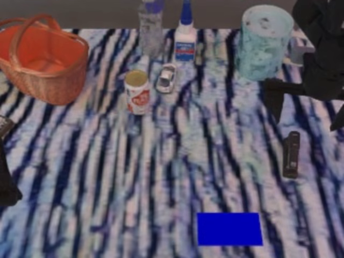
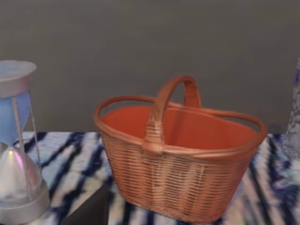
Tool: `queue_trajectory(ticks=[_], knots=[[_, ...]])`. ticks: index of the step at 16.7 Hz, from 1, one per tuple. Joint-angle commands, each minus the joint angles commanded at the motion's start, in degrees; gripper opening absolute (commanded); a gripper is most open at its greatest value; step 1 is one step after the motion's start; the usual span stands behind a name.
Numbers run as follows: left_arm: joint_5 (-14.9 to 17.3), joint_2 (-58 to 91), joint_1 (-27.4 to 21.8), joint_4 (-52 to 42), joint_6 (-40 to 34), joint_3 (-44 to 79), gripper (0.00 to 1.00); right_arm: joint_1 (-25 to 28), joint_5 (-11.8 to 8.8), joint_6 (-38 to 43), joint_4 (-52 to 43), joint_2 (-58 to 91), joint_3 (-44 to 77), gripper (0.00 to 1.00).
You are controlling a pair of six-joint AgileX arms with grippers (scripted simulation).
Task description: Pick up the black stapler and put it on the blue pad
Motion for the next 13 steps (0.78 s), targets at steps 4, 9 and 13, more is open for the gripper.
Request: queue_trajectory(ticks=[4, 9, 13], knots=[[0.0, 0.0, 0.0, 0.0, 0.0, 0.0, 1.0, -0.18, 0.01, -0.14, 2.37, 0.8, -1.77, 1.0], [0.0, 0.0, 0.0, 0.0, 0.0, 0.0, 1.0, 0.03, 0.04, 0.11, 15.07, 5.62, -8.91, 1.0], [0.0, 0.0, 0.0, 0.0, 0.0, 0.0, 1.0, 0.14, 0.06, 0.25, 19.88, 7.87, -12.01, 1.0]])
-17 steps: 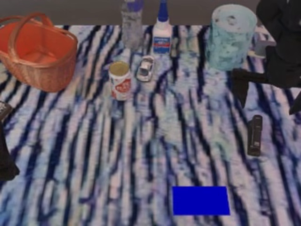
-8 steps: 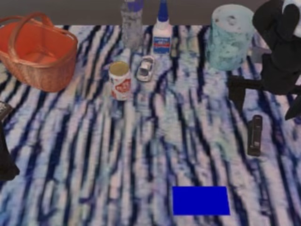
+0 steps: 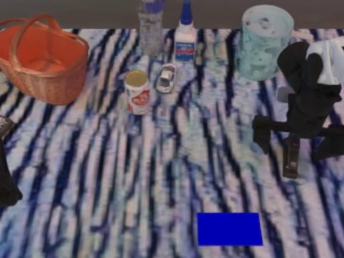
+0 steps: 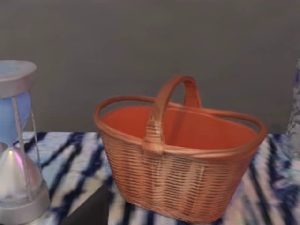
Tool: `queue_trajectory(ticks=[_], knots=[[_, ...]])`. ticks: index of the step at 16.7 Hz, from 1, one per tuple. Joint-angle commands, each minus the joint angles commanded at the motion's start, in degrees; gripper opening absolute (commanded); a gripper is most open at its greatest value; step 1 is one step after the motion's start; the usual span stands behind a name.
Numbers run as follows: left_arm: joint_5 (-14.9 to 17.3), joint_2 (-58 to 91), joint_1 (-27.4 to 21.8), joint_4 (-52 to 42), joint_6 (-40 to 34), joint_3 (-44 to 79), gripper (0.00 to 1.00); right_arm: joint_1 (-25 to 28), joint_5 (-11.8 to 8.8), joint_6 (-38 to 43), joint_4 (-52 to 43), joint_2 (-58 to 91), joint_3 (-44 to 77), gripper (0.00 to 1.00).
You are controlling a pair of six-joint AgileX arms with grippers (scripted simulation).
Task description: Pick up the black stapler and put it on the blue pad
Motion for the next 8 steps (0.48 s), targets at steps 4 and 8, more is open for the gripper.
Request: queue_trajectory(ticks=[4, 8], knots=[[0.0, 0.0, 0.0, 0.0, 0.0, 0.0, 1.0, 0.0, 0.0, 0.0, 0.0, 0.0, 0.0, 0.92], [0.0, 0.0, 0.0, 0.0, 0.0, 0.0, 1.0, 0.0, 0.0, 0.0, 0.0, 0.0, 0.0, 0.62]])
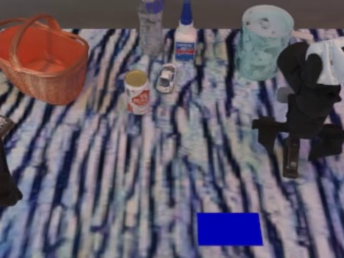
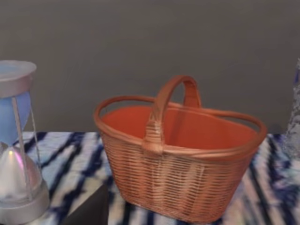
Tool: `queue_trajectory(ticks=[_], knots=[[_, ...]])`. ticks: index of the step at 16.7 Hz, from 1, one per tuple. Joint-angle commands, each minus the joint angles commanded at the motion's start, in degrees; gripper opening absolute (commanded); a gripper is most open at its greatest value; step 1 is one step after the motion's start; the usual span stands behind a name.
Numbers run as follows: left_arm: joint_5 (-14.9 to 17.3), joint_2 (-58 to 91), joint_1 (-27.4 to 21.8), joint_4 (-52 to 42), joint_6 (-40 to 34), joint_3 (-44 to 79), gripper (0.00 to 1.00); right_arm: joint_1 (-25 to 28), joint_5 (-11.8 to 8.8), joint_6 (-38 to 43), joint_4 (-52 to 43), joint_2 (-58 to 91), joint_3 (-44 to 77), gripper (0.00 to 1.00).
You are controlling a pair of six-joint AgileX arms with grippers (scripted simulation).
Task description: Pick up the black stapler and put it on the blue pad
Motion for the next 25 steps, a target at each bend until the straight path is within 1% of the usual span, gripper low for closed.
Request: queue_trajectory(ticks=[8, 9, 19, 21, 25], knots=[[0.0, 0.0, 0.0, 0.0, 0.0, 0.0, 1.0, 0.0, 0.0, 0.0, 0.0, 0.0, 0.0, 0.02], [0.0, 0.0, 0.0, 0.0, 0.0, 0.0, 1.0, 0.0, 0.0, 0.0, 0.0, 0.0, 0.0, 0.0], [0.0, 0.0, 0.0, 0.0, 0.0, 0.0, 1.0, -0.07, 0.02, 0.05, -0.96, -0.33, 0.82, 0.0], [0.0, 0.0, 0.0, 0.0, 0.0, 0.0, 1.0, -0.08, 0.01, 0.15, -4.34, -1.54, 3.07, 0.0], [0.0, 0.0, 0.0, 0.0, 0.0, 0.0, 1.0, 0.13, -0.02, 0.05, -15.08, -5.32, 8.91, 0.0]])
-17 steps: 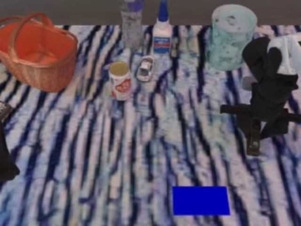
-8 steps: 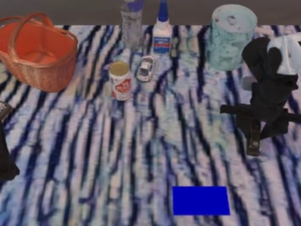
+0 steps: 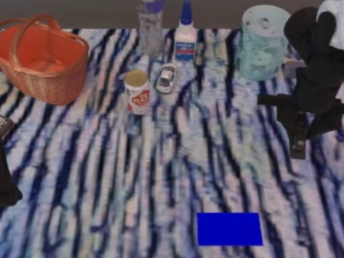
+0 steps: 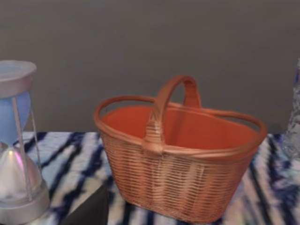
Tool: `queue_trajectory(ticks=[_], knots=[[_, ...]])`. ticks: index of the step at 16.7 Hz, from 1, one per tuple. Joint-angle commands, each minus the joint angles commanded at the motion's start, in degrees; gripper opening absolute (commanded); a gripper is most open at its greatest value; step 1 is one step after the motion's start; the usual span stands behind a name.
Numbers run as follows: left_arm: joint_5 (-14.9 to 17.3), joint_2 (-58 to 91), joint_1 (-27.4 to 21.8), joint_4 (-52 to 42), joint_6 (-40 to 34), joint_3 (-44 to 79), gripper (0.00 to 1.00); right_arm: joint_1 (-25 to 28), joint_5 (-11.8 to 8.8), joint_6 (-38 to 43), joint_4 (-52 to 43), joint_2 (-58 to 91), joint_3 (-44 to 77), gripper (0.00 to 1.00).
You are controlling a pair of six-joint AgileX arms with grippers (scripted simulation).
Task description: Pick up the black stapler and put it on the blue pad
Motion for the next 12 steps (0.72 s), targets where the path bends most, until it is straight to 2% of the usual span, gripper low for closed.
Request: queue_trajectory(ticks=[3, 8, 12], knots=[[0.0, 0.0, 0.0, 0.0, 0.0, 0.0, 1.0, 0.16, -0.01, -0.23, -4.53, -2.41, 2.92, 0.0], [0.0, 0.0, 0.0, 0.0, 0.0, 0.0, 1.0, -0.1, -0.04, -0.15, -4.65, -2.45, 2.97, 0.0], [0.0, 0.0, 0.0, 0.0, 0.0, 0.0, 1.0, 2.13, 0.14, 5.79, -5.0, -2.7, 2.9, 0.0]])
